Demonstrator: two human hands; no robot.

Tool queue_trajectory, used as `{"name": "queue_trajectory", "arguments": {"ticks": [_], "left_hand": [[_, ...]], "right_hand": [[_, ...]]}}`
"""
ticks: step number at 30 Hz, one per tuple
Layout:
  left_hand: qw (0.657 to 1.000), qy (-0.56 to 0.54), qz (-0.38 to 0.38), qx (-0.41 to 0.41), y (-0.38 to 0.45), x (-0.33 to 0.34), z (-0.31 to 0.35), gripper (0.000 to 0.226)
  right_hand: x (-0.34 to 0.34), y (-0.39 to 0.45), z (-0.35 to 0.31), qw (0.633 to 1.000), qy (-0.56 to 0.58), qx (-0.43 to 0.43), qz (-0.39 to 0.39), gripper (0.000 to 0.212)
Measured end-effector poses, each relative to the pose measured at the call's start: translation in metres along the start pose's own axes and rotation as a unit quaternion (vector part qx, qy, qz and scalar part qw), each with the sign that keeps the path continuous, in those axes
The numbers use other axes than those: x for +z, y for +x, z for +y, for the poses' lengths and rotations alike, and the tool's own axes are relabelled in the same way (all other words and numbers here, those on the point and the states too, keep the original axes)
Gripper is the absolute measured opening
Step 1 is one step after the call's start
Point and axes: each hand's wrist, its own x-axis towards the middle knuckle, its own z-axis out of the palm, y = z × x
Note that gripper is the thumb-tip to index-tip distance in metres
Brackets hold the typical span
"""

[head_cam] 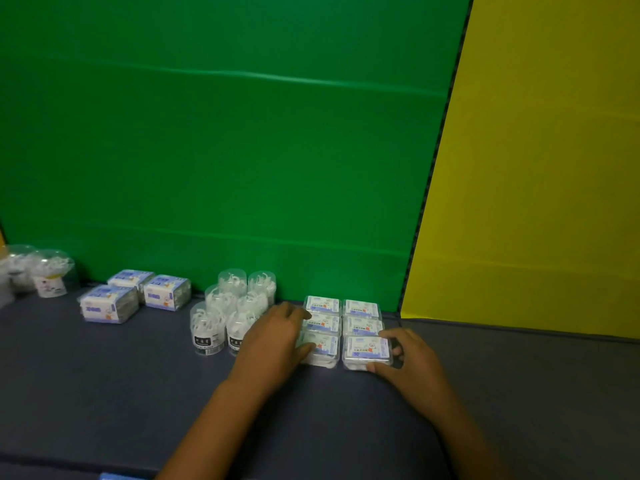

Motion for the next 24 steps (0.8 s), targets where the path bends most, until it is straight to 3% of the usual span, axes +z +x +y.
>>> {"name": "queue_trajectory", "arguments": {"ticks": [12, 18, 24], "left_hand": [[0.998, 0.068, -0.011, -0.002, -0.013, -0.028, -0.015, 0.045], [0.999, 0.052, 0.012, 0.003, -0.022, -0.051, -0.028, 0.049], [0.999, 0.037, 0.012, -0.008, -0.051, -0.077, -0.061, 0.048]], "right_hand": [[0.006, 0.000, -0.008, 0.995, -0.097, 0.001, -0.037, 0.058], [0.000, -0.006, -0.057, 0.990, -0.131, -0.040, 0.012, 0.051], [0.019, -0.014, -0.121, 0.973, -0.222, -0.064, 0.008, 0.059]]}}
